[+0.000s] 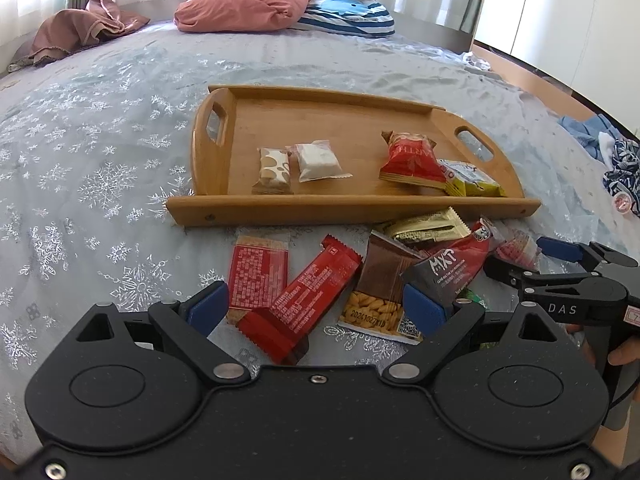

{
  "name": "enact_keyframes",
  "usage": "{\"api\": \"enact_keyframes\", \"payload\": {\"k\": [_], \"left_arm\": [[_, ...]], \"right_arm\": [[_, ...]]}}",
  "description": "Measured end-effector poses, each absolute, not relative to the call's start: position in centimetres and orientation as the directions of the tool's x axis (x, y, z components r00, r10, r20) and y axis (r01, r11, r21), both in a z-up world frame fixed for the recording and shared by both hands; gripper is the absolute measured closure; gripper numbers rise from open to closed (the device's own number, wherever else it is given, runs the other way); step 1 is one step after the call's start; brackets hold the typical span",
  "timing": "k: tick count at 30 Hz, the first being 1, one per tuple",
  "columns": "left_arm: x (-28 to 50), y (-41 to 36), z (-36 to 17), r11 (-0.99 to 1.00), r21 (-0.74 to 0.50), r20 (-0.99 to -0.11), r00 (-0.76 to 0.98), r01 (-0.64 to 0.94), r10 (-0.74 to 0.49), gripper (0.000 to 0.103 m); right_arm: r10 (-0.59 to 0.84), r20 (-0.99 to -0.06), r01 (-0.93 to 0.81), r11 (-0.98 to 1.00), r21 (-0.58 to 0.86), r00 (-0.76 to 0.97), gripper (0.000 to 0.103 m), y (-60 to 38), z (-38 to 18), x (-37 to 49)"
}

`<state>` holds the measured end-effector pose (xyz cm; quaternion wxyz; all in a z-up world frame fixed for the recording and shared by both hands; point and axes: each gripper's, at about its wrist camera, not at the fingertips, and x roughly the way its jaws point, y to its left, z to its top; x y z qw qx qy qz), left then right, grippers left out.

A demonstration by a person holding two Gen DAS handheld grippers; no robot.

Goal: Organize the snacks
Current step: 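Move the left tool back over the remaining snack pile, then grasp the red bar with the left tool and lift it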

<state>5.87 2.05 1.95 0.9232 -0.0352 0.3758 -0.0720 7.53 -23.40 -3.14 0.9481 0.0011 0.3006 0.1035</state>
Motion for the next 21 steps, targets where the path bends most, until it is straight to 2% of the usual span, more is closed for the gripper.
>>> {"api": "enact_keyframes", "payload": {"k": [6, 8, 11, 13, 19, 21], "left_arm": [[5.4, 1.8, 1.5, 0.986, -0.118, -0.689, 0.705, 0.119, -0.168, 0.020], [5.2, 1.7, 1.5, 0.988, -0.107, -0.683, 0.713, 0.115, -0.157, 0.026], [5.0, 1.7, 1.8, 0.986, -0.116, -0.681, 0.713, 0.122, -0.168, 0.040], [4.8, 1.8, 2.0, 0.983, -0.131, -0.684, 0.706, 0.132, -0.186, 0.053], [4.3, 1.6, 2.3, 0.982, -0.122, -0.689, 0.699, 0.146, -0.190, 0.063], [4.3, 1.6, 2.2, 0.982, -0.124, -0.690, 0.698, 0.145, -0.190, 0.063]], "right_arm": [[0.195, -0.559, -0.195, 0.979, 0.060, 0.806, 0.000, -23.4, -3.3, 7.4], [0.195, -0.556, -0.195, 0.979, 0.061, 0.808, 0.000, -23.4, -3.3, 7.3], [0.196, -0.554, -0.195, 0.979, 0.061, 0.809, 0.000, -23.4, -3.3, 7.2], [0.196, -0.553, -0.195, 0.979, 0.061, 0.810, 0.000, -23.4, -3.3, 7.2], [0.195, -0.547, -0.194, 0.979, 0.060, 0.814, 0.000, -23.3, -3.4, 7.2], [0.195, -0.545, -0.194, 0.979, 0.060, 0.815, 0.000, -23.3, -3.4, 7.2]]}}
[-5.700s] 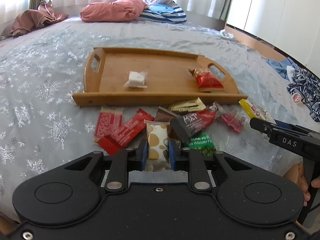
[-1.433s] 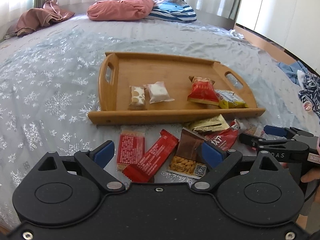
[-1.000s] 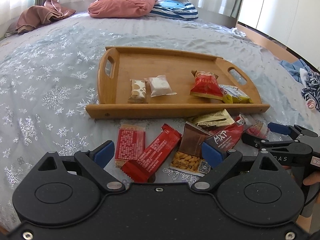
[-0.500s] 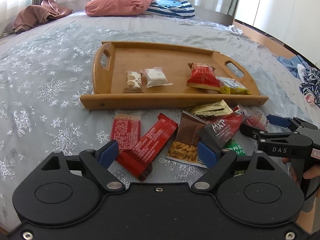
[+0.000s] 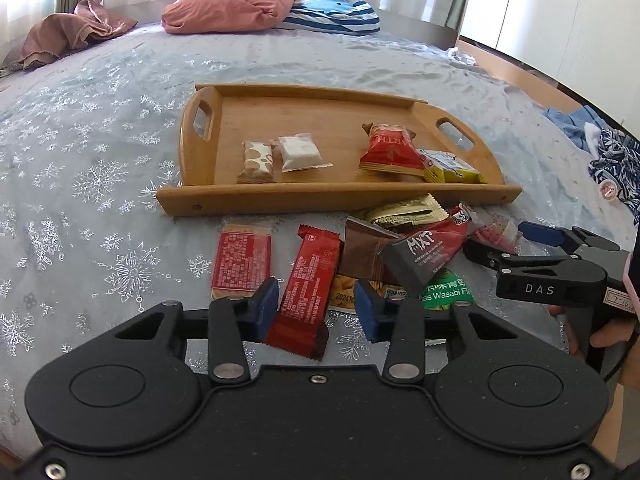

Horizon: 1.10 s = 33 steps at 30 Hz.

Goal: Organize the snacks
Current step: 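Grasp the red bar with the left tool and lift it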

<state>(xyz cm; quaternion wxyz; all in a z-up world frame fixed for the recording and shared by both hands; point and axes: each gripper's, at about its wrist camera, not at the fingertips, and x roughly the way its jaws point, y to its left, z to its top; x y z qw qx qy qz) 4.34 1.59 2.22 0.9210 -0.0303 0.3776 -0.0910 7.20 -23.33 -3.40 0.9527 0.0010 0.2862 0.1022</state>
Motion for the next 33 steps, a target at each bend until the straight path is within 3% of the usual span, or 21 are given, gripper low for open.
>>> {"api": "enact_keyframes", "payload": {"k": [8, 10, 33], "left_arm": [[4.9, 1.5, 1.4, 0.982, -0.131, -0.703, 0.686, 0.137, -0.189, 0.065], [5.0, 1.4, 1.2, 0.981, -0.141, -0.701, 0.686, 0.136, -0.196, 0.077], [4.4, 2.1, 2.0, 0.983, -0.157, -0.692, 0.701, 0.091, -0.175, 0.080]], "right_arm": [[0.195, -0.543, -0.194, 0.979, 0.059, 0.817, 0.000, -23.3, -3.4, 7.2], [0.195, -0.543, -0.194, 0.979, 0.059, 0.817, 0.000, -23.3, -3.4, 7.2], [0.188, -0.554, -0.194, 0.980, 0.049, 0.811, 0.000, -23.3, -3.3, 7.2]]}}
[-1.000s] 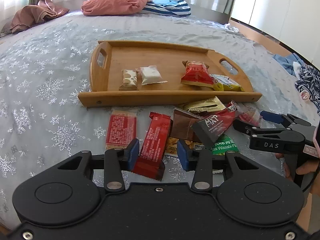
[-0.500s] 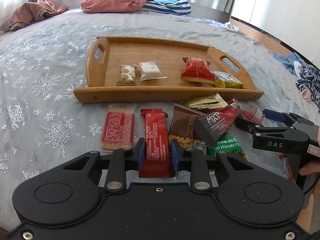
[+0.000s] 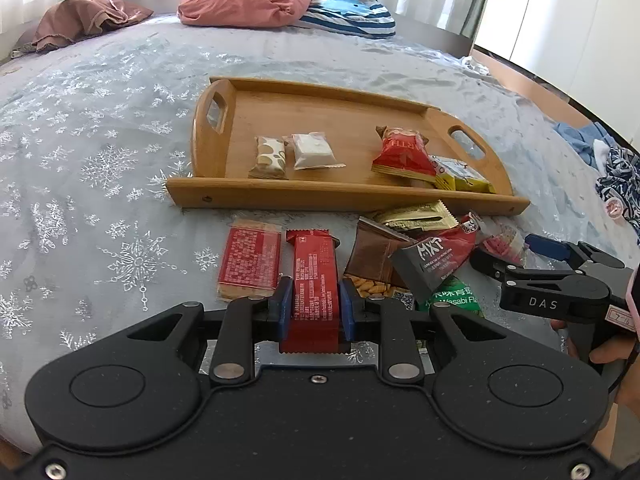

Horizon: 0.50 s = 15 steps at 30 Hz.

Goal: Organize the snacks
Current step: 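Grasp the red bar with the left tool and lift it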

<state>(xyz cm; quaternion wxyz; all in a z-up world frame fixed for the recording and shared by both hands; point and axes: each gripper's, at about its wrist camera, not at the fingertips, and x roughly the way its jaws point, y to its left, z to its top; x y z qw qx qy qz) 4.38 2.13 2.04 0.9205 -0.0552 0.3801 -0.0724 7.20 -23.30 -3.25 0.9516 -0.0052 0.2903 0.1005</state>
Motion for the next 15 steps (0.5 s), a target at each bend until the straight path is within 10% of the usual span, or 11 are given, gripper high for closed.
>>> {"api": "enact_keyframes", "payload": {"k": [15], "left_arm": [[3.8, 2.3, 3.5, 0.987, -0.148, -0.676, 0.723, 0.059, -0.145, 0.080]], "right_arm": [[0.169, -0.547, -0.222, 0.974, -0.032, 0.820, 0.009, -21.7, -0.8, 6.8]]}}
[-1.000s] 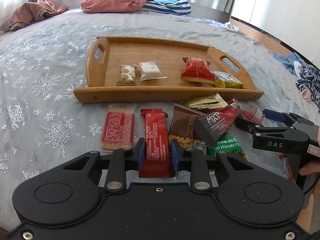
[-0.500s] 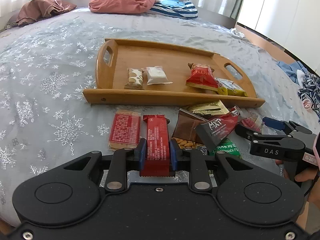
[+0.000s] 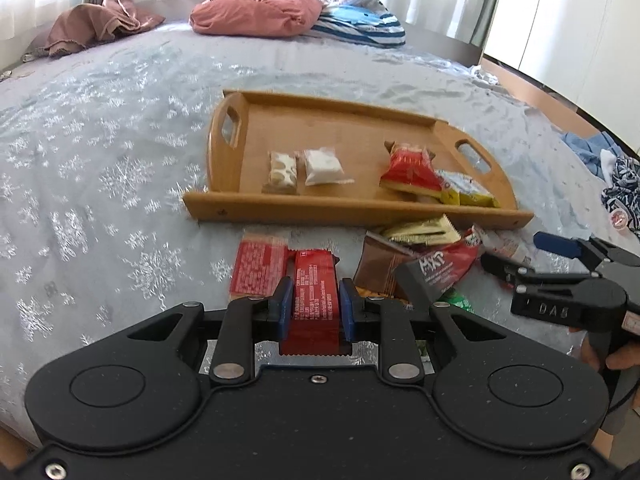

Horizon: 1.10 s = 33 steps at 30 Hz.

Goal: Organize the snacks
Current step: 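Grasp the red bar with the left tool and lift it, then carry the red bar toward the tray with the left tool while the right tool grasps the pink wrapped cake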

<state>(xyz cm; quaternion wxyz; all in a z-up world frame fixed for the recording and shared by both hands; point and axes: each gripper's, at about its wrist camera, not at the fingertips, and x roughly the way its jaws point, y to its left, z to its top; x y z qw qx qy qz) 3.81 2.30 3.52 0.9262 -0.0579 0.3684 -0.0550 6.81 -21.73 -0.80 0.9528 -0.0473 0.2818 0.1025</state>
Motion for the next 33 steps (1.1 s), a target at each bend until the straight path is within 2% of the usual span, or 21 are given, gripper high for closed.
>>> {"api": "enact_keyframes", "payload": {"k": [6, 8, 9, 16, 17, 18, 20, 23, 24, 25, 33], "left_arm": [[3.4, 2.5, 4.2, 0.988, -0.141, -0.665, 0.734, 0.058, -0.138, 0.080], [3.2, 2.6, 4.3, 0.988, -0.140, -0.663, 0.736, 0.060, -0.138, 0.080], [3.2, 2.6, 4.4, 0.989, -0.138, -0.662, 0.737, 0.060, -0.137, 0.080], [3.0, 2.7, 5.7, 0.994, -0.094, -0.631, 0.769, 0.056, -0.103, 0.080], [3.1, 2.8, 6.0, 0.994, -0.094, -0.626, 0.773, 0.055, -0.102, 0.080], [3.3, 2.8, 6.2, 0.994, -0.094, -0.621, 0.777, 0.055, -0.102, 0.080], [3.5, 3.0, 6.6, 0.995, -0.090, -0.612, 0.785, 0.053, -0.097, 0.080], [3.8, 3.1, 6.8, 0.994, -0.096, -0.606, 0.789, 0.048, -0.097, 0.080], [3.9, 3.2, 6.8, 0.994, -0.098, -0.606, 0.789, 0.048, -0.098, 0.080], [3.9, 3.2, 6.8, 0.994, -0.098, -0.607, 0.789, 0.047, -0.097, 0.080], [3.9, 3.7, 6.0, 0.994, -0.103, -0.626, 0.774, 0.036, -0.093, 0.080]], "right_arm": [[0.190, -0.575, -0.268, 0.962, -0.054, 0.796, 0.023, -20.7, -0.8, 6.7], [0.177, -0.580, -0.256, 0.965, -0.056, 0.795, 0.032, -20.8, -1.1, 6.7], [0.169, -0.581, -0.242, 0.969, -0.050, 0.796, 0.043, -20.9, -1.1, 6.8], [0.185, -0.553, -0.208, 0.978, 0.021, 0.812, 0.060, -22.4, 0.1, 6.3], [0.186, -0.546, -0.206, 0.978, 0.025, 0.817, 0.064, -22.6, 0.4, 6.2], [0.193, -0.538, -0.210, 0.977, 0.031, 0.820, 0.073, -22.7, 0.8, 6.1], [0.192, -0.529, -0.211, 0.977, 0.025, 0.827, 0.078, -22.7, 1.4, 5.9], [0.181, -0.536, -0.223, 0.975, -0.013, 0.824, 0.077, -22.4, 1.5, 6.0], [0.184, -0.545, -0.228, 0.974, -0.014, 0.818, 0.067, -22.3, 1.5, 6.1], [0.185, -0.553, -0.233, 0.972, -0.016, 0.812, 0.052, -22.2, 1.3, 6.2], [0.190, -0.582, -0.249, 0.968, -0.023, 0.791, 0.036, -22.0, -0.4, 6.5]]}}
